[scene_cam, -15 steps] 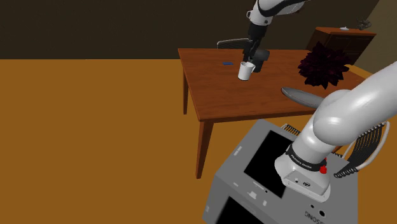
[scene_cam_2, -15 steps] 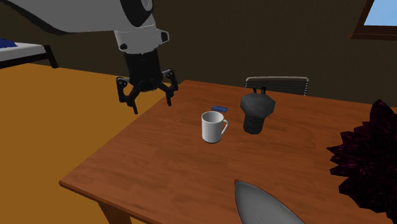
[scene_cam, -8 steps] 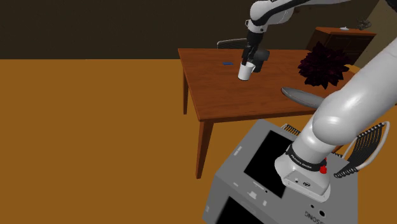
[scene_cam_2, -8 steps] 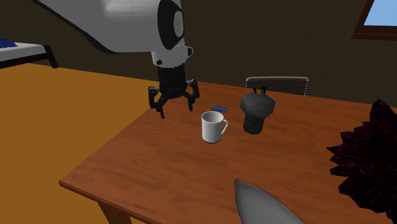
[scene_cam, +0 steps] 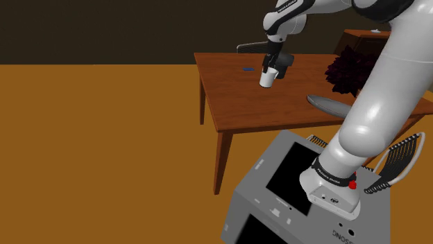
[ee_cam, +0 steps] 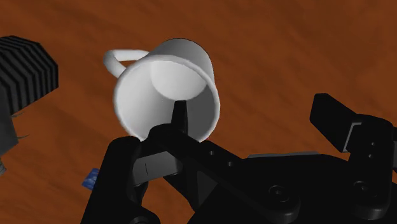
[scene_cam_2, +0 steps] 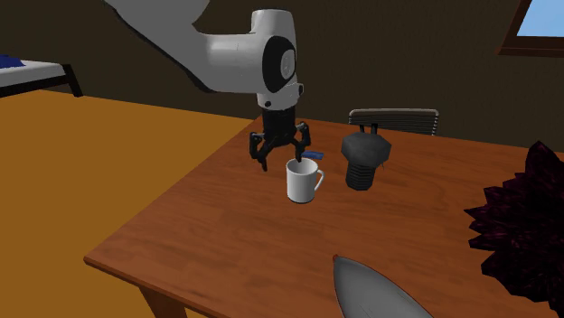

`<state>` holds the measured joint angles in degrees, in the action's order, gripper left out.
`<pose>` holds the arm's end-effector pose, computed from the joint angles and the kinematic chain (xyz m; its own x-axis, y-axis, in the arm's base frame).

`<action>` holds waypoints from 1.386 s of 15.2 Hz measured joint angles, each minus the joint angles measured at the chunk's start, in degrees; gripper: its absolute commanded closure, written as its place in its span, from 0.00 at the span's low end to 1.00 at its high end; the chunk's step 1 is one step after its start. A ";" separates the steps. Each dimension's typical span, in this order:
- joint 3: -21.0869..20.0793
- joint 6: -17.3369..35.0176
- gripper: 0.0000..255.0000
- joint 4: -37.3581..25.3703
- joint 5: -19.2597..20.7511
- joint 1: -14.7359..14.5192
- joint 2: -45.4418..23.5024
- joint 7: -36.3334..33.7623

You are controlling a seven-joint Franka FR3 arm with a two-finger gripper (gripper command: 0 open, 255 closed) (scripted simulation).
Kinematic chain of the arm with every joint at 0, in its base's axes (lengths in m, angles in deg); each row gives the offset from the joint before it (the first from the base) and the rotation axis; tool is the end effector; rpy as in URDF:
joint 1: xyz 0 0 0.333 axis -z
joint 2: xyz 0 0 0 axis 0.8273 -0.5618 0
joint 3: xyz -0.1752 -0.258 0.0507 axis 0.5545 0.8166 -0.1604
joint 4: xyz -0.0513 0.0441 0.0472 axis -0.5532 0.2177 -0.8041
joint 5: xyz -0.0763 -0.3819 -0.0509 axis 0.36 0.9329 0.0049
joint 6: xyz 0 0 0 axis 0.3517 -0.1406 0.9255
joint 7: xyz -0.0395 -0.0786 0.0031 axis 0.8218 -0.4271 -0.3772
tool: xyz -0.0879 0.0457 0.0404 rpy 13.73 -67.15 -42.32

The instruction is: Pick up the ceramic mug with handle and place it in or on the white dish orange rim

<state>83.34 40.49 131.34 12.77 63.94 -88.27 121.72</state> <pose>0.4690 -0.3429 0.4022 0.9992 0.0382 0.0104 0.0375 -0.9973 0.0624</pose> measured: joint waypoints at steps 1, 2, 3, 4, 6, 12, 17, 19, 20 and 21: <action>0.10 0.31 0.00 -1.39 -1.15 0.62 -2.01 1.14; 0.13 0.70 0.00 -2.43 -2.10 1.19 -3.68 2.09; 0.12 1.36 0.00 -2.60 -2.68 1.57 -4.66 2.72; 0.07 1.87 0.00 -2.66 -3.08 1.78 -5.33 3.06; -0.07 3.38 0.00 -1.98 -3.69 2.05 -6.27 3.56; -0.43 5.53 0.00 -1.41 -4.83 2.46 -8.05 4.28; -0.44 5.60 1.00 -1.37 -4.85 2.46 -8.06 4.28; -0.44 5.60 1.00 -1.37 -4.85 2.46 -8.06 4.28; -0.44 5.60 1.00 -1.37 -4.85 2.46 -8.06 4.28; -0.44 5.60 1.00 -1.36 -4.85 2.46 -8.07 4.28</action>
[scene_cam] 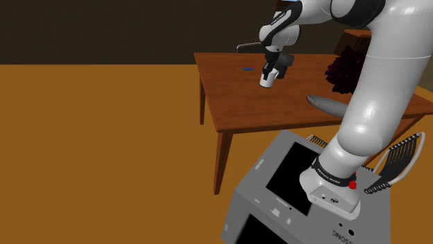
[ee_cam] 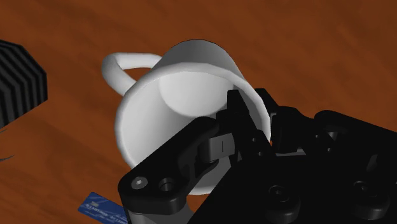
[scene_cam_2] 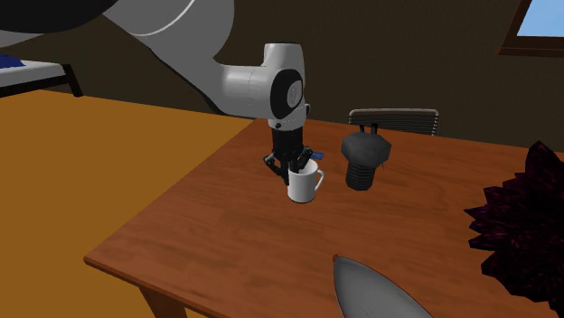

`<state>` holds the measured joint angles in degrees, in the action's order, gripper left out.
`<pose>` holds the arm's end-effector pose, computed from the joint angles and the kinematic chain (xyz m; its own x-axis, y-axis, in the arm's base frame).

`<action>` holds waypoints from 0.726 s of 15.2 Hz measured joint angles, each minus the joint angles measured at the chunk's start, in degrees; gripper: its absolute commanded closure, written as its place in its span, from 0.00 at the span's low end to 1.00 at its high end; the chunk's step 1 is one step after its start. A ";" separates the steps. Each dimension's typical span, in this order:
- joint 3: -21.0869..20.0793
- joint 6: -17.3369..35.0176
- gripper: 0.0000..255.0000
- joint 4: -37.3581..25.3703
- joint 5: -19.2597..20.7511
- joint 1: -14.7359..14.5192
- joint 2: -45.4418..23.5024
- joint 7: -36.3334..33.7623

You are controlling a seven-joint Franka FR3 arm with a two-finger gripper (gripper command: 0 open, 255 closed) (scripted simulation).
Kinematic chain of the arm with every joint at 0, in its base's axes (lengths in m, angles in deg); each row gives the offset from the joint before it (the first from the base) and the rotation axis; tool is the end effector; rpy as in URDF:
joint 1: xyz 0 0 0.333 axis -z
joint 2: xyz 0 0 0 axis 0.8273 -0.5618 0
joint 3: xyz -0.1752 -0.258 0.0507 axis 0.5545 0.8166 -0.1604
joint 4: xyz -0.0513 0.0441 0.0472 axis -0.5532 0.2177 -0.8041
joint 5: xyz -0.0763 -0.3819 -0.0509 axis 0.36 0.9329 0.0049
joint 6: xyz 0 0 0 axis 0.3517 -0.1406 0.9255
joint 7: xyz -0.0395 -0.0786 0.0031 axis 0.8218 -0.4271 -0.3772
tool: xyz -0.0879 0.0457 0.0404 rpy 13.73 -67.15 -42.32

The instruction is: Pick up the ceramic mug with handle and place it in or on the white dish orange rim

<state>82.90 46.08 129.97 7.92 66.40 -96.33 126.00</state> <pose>0.4774 -0.3676 0.3477 0.9993 0.0357 0.0071 0.0351 -0.9974 0.0630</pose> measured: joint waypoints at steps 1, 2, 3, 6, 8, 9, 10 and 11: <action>0.00 0.00 1.00 0.00 0.00 0.00 0.00 0.00; 0.00 0.00 1.00 0.00 0.00 0.00 0.00 0.00; 0.00 0.00 1.00 0.00 0.00 0.00 0.00 0.00; 0.00 0.01 1.00 0.00 0.00 0.00 0.00 0.00; 0.10 -0.77 1.00 -0.34 0.33 -0.15 0.49 -0.27; 0.14 -1.31 1.00 -0.72 0.47 -0.20 0.67 -0.38; 0.27 -1.95 1.00 -0.87 0.79 -0.29 1.22 -0.52; 0.40 -2.77 1.00 -1.32 1.08 -0.32 1.66 -0.61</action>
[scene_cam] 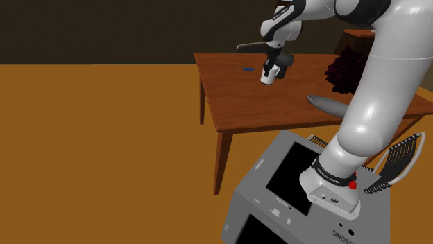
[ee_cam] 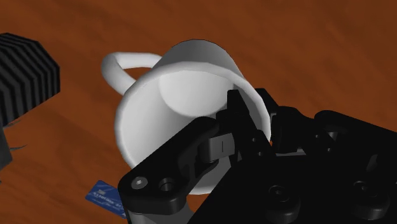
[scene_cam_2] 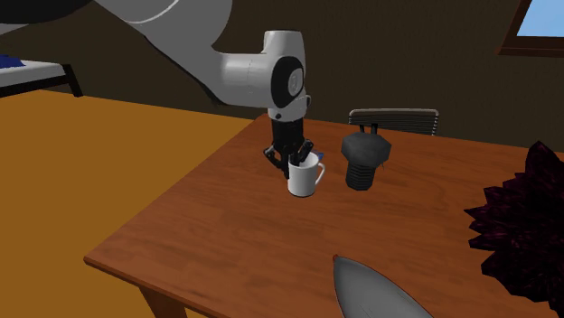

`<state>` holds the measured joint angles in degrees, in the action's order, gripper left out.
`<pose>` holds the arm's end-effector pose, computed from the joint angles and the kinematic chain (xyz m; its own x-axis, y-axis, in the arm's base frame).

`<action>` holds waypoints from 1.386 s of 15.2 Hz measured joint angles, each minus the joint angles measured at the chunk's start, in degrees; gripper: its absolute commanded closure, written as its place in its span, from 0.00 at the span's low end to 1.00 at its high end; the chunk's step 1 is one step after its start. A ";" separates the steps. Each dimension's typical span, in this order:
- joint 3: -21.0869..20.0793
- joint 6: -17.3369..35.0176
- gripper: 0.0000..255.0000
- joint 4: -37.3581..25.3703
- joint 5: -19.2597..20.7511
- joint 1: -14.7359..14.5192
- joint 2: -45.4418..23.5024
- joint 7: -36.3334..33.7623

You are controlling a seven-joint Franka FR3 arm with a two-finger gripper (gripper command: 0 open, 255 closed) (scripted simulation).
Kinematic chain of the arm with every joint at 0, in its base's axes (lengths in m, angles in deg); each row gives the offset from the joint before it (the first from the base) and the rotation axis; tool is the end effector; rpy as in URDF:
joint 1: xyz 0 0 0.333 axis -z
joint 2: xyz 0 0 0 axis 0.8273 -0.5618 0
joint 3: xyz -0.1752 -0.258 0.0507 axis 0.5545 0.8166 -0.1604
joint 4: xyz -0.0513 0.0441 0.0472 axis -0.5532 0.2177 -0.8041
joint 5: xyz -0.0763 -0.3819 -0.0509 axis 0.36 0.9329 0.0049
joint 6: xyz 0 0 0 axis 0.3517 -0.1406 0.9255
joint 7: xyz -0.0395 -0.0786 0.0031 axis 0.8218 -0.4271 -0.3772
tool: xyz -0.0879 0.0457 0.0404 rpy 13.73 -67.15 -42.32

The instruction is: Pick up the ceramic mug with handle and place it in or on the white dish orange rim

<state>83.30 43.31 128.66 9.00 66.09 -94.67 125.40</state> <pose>0.4775 -0.3681 0.3695 0.9993 0.0357 0.0072 0.0352 -0.9974 0.0630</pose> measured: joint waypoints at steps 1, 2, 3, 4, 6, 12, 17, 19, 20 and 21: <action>0.10 -0.61 1.00 -0.26 0.24 -0.05 0.40 -0.10; 0.18 -1.36 1.00 -0.60 0.55 -0.17 0.87 -0.32; 0.22 -1.97 1.00 -0.98 0.73 -0.24 1.14 -0.47; 0.29 -2.52 1.00 -1.22 0.95 -0.28 1.49 -0.55; 0.42 -3.86 1.00 -1.89 1.40 -0.40 2.24 -0.78; 0.68 -8.05 1.00 -4.40 2.58 -0.73 4.16 -1.49; 0.82 -11.84 1.00 -7.25 3.24 -0.84 5.25 -1.81; 0.99 -12.55 1.00 -6.99 3.82 -0.87 6.38 -1.82; 1.32 -12.45 1.00 -5.62 4.55 -0.72 7.82 -1.56; 1.62 -12.27 1.00 -3.85 5.52 -0.67 9.66 -1.56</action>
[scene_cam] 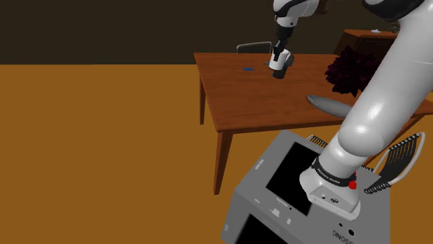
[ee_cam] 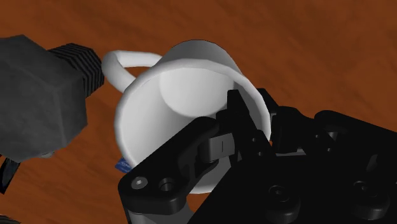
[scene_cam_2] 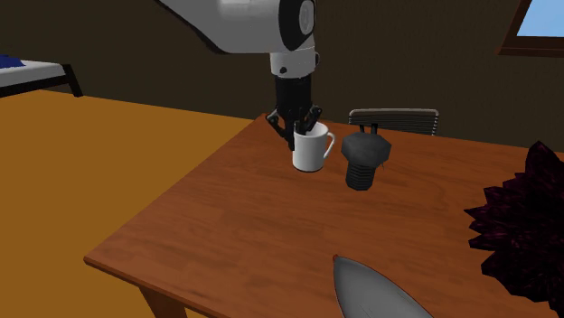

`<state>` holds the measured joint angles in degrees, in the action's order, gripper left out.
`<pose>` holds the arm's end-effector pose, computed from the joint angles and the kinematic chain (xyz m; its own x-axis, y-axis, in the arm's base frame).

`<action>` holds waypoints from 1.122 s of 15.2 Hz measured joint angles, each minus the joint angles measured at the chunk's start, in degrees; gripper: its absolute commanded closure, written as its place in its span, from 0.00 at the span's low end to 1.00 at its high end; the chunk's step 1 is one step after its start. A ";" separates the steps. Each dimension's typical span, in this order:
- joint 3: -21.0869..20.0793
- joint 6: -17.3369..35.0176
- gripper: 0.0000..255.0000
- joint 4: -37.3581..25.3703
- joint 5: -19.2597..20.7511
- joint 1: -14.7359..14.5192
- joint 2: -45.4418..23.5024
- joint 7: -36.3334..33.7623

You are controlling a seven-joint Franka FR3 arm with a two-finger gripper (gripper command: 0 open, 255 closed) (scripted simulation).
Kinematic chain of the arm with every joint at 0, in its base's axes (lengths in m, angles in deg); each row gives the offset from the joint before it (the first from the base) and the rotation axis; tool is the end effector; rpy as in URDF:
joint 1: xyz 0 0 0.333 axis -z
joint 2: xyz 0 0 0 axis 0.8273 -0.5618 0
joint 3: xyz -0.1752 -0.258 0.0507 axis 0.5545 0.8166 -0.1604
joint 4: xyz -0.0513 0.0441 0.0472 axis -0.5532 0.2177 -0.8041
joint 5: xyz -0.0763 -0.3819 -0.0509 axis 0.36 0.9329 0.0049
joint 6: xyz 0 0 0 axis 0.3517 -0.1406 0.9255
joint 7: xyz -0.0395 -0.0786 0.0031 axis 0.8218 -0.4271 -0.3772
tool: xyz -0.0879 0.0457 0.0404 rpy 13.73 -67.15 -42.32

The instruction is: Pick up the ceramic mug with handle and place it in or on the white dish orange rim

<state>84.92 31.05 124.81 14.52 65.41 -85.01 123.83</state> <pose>0.4497 -0.3695 0.4705 0.9994 0.0347 0.0072 0.0341 -0.9974 0.0630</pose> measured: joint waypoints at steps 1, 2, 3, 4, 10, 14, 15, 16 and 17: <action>0.35 0.14 1.00 2.05 1.18 0.15 2.21 0.10; 0.56 0.28 1.00 3.55 2.08 0.29 3.80 0.10; 0.78 0.65 1.00 5.50 3.13 0.49 5.64 0.10; 1.27 0.91 1.00 7.33 4.17 1.02 7.49 0.64; 2.42 1.01 1.00 17.74 11.12 4.18 19.45 1.32; 3.06 -0.52 1.00 22.89 15.40 7.43 27.03 2.66; 3.43 -0.61 1.00 23.86 16.20 8.18 28.28 3.27; 3.46 -1.18 1.00 24.97 17.16 9.07 30.11 3.60; 3.98 -1.31 1.00 25.74 17.92 9.87 31.24 4.39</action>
<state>88.89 29.73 150.55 32.44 75.28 -53.77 128.22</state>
